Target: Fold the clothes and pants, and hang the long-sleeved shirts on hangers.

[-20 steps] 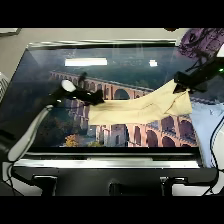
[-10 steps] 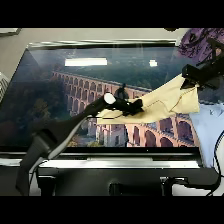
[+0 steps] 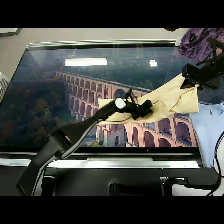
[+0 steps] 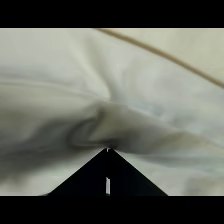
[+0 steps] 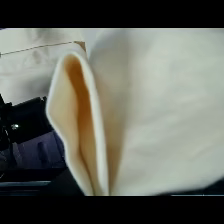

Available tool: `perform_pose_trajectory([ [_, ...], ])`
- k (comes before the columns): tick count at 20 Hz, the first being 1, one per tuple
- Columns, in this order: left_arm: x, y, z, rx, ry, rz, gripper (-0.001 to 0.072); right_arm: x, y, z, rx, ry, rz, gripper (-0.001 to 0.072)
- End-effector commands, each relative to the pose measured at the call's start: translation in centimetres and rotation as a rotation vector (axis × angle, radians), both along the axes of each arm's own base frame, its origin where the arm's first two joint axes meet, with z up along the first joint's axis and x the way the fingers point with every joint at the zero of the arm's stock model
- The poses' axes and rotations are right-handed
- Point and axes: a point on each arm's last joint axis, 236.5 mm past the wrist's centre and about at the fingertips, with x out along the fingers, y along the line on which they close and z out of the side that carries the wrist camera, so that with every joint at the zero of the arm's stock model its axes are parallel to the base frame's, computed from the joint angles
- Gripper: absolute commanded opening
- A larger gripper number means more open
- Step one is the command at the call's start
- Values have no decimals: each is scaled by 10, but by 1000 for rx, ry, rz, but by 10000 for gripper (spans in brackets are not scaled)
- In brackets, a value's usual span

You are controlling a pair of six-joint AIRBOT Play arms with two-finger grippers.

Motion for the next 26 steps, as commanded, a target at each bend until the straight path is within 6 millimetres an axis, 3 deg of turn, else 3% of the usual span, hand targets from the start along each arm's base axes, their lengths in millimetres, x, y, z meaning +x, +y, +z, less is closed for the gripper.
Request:
perform_pose_trajectory([
  [1,17,53,12,133,-63,-85,16,1,4,0,16,1,-23,37],
  [4,54,158,47,386,-190,-117,18,4,38,1,27,-6,17,37],
  [8,86,339,103,821,-272,-27,18,15,129,-7,52,-44,82,36],
  [10,91,401,139,919,-320,26,19,14,177,-28,38,-21,137,36],
  [12,88,442,169,933,-336,74,21,9,224,-61,26,26,200,36],
  [16,84,500,206,947,-350,186,21,4,291,-132,14,107,252,36],
  [20,81,528,215,957,-336,243,21,15,316,-185,25,136,233,37],
  [23,80,532,214,960,-324,247,21,25,326,-197,53,112,222,38],
  [26,80,532,214,959,-324,247,21,37,332,-194,78,61,212,38],
])
